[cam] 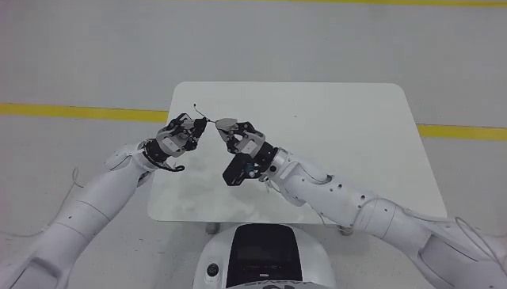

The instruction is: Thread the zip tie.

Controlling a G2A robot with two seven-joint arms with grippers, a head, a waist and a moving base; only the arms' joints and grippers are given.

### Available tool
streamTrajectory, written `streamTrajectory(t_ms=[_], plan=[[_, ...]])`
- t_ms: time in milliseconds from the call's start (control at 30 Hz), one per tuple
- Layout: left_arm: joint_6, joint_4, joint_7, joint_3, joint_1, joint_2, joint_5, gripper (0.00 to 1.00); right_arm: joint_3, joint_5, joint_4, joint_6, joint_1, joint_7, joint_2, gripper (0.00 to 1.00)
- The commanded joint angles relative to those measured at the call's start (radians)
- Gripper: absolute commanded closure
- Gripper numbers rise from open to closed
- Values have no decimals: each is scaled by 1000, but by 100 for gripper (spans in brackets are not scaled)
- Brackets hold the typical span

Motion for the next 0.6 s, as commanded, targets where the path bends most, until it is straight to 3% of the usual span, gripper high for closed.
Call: streamTrajectory(t_ms=[0, 567], plan=[[0, 0, 0, 0, 0, 0, 0, 100, 3, 0, -1, 0, -2, 1, 2, 100], [0, 0, 0, 0, 0, 0, 0, 100, 30, 0, -6, 0, -22, 3, 19, 100]])
